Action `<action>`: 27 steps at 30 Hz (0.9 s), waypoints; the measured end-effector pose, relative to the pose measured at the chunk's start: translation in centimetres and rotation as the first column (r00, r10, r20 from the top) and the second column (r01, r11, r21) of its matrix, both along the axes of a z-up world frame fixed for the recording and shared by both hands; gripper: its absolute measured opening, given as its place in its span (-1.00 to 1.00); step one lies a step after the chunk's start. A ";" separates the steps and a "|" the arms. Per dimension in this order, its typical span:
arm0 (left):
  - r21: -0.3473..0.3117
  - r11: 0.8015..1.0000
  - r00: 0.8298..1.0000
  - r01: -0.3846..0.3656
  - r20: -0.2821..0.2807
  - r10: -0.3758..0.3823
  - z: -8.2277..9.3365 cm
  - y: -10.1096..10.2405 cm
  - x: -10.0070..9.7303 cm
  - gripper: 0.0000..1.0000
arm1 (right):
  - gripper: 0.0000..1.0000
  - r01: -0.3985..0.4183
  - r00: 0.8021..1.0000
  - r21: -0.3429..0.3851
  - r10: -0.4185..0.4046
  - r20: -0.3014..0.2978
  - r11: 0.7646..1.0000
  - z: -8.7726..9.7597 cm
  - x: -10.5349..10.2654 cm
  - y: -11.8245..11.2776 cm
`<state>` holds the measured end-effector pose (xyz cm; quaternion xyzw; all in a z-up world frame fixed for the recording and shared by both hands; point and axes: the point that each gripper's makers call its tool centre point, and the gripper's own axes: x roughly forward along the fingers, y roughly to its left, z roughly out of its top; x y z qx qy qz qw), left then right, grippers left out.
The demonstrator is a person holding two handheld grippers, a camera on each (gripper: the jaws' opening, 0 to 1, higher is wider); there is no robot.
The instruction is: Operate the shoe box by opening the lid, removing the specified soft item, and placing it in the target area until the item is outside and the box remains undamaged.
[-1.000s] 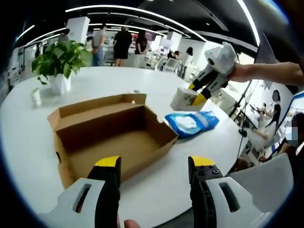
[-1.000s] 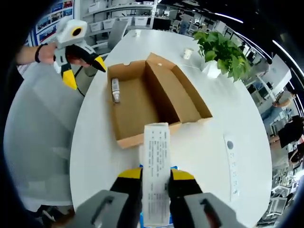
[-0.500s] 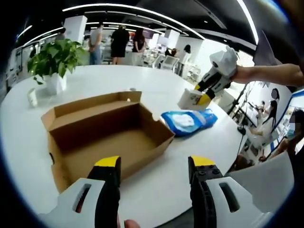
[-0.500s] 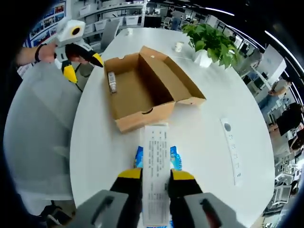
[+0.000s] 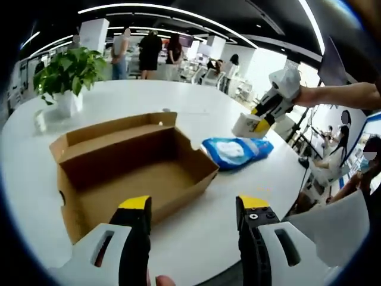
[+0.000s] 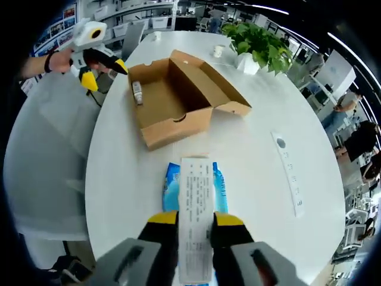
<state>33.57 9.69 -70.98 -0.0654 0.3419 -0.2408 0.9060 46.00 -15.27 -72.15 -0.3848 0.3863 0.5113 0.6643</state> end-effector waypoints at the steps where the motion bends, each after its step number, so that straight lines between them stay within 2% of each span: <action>1: 0.001 1.000 1.000 0.000 -0.001 0.000 0.0 0.0 0.0 0.17 | -0.67 0.003 1.000 0.001 -0.003 -0.001 1.000 0.0 -0.1 -0.1; 11: 0.004 1.000 1.000 -0.010 -0.010 0.010 -0.5 0.0 0.1 0.17 | -0.67 0.014 1.000 -0.011 -0.014 -0.010 1.000 -0.7 -0.5 -1.9; 27: 0.010 1.000 0.999 -0.029 -0.025 0.030 -1.1 -0.1 0.0 0.17 | -0.67 0.041 0.999 -0.021 -0.041 -0.013 0.999 -1.4 1.5 -4.6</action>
